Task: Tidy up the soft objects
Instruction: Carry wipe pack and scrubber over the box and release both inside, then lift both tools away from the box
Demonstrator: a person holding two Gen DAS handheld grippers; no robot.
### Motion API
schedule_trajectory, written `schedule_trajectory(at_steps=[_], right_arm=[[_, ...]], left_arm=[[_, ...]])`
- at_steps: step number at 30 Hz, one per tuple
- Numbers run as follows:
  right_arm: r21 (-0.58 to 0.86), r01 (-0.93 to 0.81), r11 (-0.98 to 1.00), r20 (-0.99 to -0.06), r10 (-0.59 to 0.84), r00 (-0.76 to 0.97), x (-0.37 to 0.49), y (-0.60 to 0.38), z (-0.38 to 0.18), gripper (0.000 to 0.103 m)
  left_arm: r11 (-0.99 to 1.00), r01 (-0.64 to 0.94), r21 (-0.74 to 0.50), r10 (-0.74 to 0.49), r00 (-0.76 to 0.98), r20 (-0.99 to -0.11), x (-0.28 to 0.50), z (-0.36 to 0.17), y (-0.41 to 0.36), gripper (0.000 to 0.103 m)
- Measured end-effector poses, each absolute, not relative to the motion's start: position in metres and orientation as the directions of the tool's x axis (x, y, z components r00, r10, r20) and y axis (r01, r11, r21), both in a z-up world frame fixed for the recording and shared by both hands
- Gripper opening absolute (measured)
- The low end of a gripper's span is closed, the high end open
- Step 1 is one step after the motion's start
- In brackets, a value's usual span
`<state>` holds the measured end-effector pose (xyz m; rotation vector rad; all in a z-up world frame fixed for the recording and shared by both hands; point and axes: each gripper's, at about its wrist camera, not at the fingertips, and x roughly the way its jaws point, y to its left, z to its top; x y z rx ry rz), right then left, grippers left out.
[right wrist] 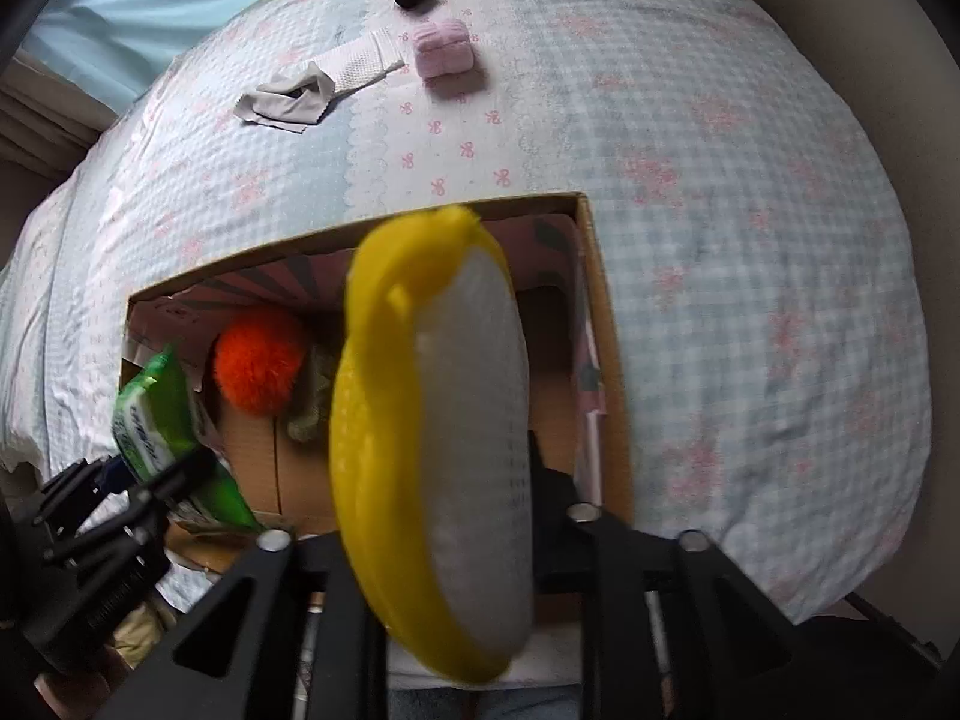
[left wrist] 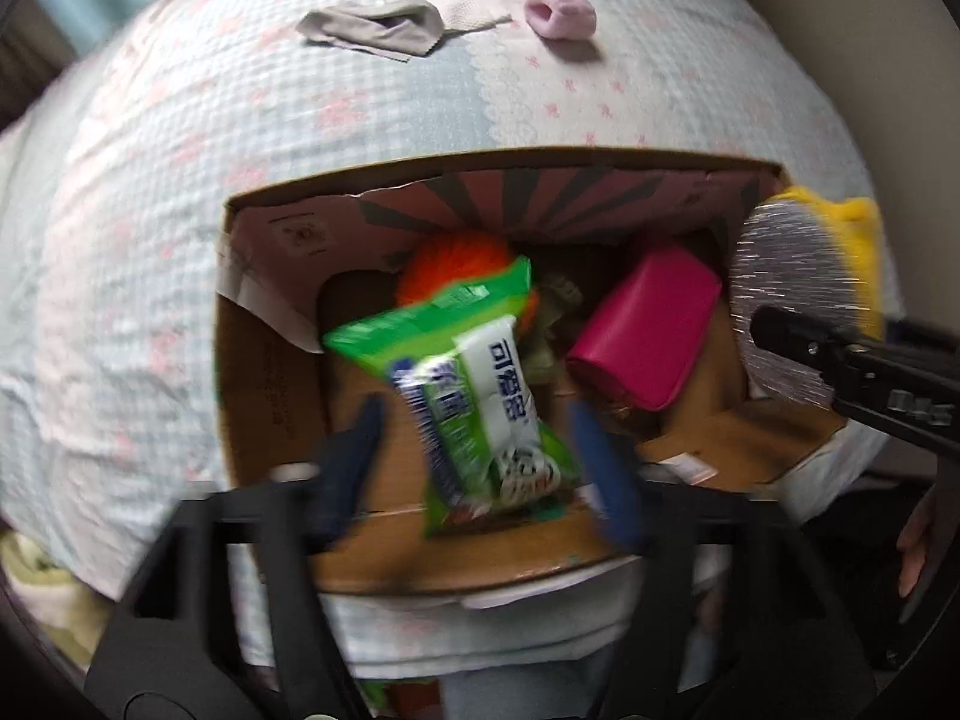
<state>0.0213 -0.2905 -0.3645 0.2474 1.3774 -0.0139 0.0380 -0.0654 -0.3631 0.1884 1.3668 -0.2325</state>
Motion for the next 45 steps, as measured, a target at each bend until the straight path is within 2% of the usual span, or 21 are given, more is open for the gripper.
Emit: schedule_trajectory(at_steps=[1, 2, 6, 17, 26, 34, 45], right_arm=[[0.177, 0.157, 0.972, -0.969, 0.144, 0.2, 0.022, -0.289, -0.366, 0.091], [0.193, 0.159, 0.968, -0.966, 0.159, 0.203, 0.023, -0.288, -0.367, 0.103], [0.262, 0.158, 0.952, -0.946, 0.221, 0.238, 0.024, -0.284, -0.365, 0.103], [0.274, 0.153, 0.95, -0.939, 0.229, 0.258, 0.022, -0.286, -0.36, 0.103], [0.272, 0.125, 0.954, -0.93, 0.226, 0.29, 0.02, -0.284, -0.339, 0.103], [0.223, 0.069, 0.972, -0.913, 0.184, 0.363, 0.008, -0.28, -0.285, 0.103], [0.166, 0.021, 0.986, -0.841, 0.13, 0.525, -0.021, -0.275, -0.186, 0.103]], left_arm=[[0.959, 0.284, 0.023, -0.038, 0.207, -0.978, 0.036, -0.361, -0.066, 0.102], [0.955, 0.296, 0.035, -0.035, 0.227, -0.973, 0.034, -0.357, -0.066, 0.103], [0.956, 0.291, 0.031, -0.034, 0.216, -0.976, 0.035, -0.355, -0.059, 0.103], [0.973, 0.23, -0.005, -0.058, 0.223, -0.973, 0.035, -0.349, -0.052, 0.103], [0.98, 0.197, -0.019, -0.072, 0.266, -0.961, 0.028, -0.318, -0.049, 0.103], [0.986, 0.161, -0.043, -0.098, 0.352, -0.931, 0.02, -0.258, -0.044, 0.103], [0.989, 0.134, -0.067, -0.124, 0.485, -0.866, -0.004, -0.167, -0.037, 0.103]])
